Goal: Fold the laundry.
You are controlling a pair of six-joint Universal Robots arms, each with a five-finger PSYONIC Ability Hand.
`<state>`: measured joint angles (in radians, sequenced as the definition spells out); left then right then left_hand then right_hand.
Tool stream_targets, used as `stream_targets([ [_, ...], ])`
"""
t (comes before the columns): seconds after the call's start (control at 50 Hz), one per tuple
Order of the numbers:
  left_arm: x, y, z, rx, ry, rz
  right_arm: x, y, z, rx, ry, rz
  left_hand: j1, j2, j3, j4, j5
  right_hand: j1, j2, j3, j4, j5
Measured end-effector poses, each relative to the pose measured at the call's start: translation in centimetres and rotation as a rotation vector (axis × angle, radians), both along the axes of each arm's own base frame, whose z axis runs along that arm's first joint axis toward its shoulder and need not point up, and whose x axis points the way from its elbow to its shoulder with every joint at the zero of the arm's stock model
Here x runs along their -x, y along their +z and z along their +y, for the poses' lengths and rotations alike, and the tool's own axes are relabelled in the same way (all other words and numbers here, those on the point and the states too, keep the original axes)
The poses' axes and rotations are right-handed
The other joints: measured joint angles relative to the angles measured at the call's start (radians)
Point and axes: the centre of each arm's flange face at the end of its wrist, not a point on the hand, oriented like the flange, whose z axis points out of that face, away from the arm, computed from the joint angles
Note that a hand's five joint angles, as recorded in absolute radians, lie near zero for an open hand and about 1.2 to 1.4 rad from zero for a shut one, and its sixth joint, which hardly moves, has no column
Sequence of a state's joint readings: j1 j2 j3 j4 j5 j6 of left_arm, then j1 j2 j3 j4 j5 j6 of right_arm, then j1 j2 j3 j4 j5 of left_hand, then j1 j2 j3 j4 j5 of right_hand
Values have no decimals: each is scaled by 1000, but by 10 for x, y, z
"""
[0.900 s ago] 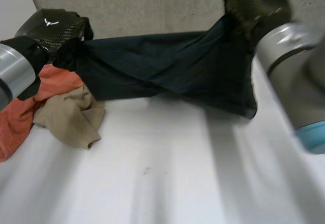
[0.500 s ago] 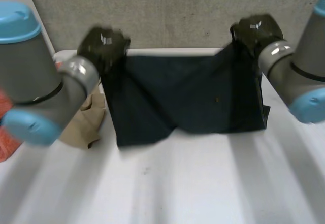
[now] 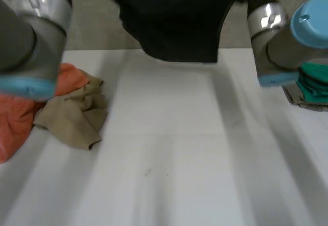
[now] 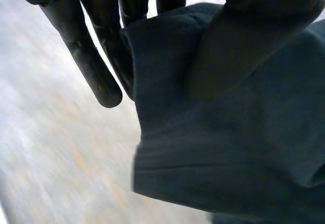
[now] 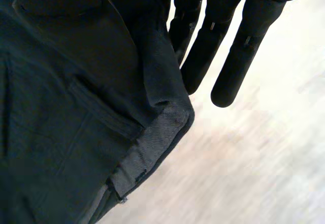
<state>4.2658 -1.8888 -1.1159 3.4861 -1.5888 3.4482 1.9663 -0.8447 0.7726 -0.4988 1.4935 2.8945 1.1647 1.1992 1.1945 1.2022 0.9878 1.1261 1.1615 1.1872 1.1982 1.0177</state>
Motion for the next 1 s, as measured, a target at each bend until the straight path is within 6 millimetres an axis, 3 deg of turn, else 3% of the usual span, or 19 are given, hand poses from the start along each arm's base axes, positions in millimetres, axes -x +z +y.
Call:
stream_targets([
  [0.08, 5, -58, 14, -170, -29, -109, 0, -53, 3, -210, 35, 109, 0, 0, 0, 0, 0, 0, 0, 0, 0, 0],
  [0.18, 6, -125, 38, -346, -35, -283, 3, -119, 24, -417, 66, 274, 0, 0, 0, 0, 0, 0, 0, 0, 0, 0],
  [0.3, -2, -169, 73, -488, -13, -491, 12, -164, 66, -572, 95, 502, 0, 0, 0, 0, 0, 0, 0, 0, 0, 0],
  [0.46, -24, -172, 120, -619, -22, -665, 32, -159, 119, -709, 116, 685, 0, 0, 0, 0, 0, 0, 0, 0, 0, 0],
  [0.6, -56, -167, 184, -837, -120, -905, 71, -142, 185, -891, 120, 943, 0, 0, 0, 0, 0, 0, 0, 0, 0, 0],
  [0.7, -70, -161, 219, -995, -244, -1020, 94, -135, 220, -900, 151, 1154, 0, 0, 0, 0, 0, 0, 17, 0, 0, 0],
  [0.76, -67, -159, 219, -1007, -276, -1010, 97, -136, 225, -887, 160, 1183, 0, 0, 0, 0, 0, 0, 17, 0, 0, 0],
  [0.84, -58, -160, 199, -958, -251, -959, 94, -142, 222, -892, 163, 1154, 0, 0, 0, 0, 19, 0, 17, 0, 0, 0],
  [0.92, -44, -166, 161, -859, -153, -895, 83, -150, 204, -892, 128, 1067, 0, 0, 0, 0, 19, 0, 17, 0, 0, 1],
  [1.0, -25, -167, 107, -695, -34, -812, 68, -151, 165, -814, 9, 930, 0, 0, 0, 0, 19, 0, 17, 0, 0, 1],
])
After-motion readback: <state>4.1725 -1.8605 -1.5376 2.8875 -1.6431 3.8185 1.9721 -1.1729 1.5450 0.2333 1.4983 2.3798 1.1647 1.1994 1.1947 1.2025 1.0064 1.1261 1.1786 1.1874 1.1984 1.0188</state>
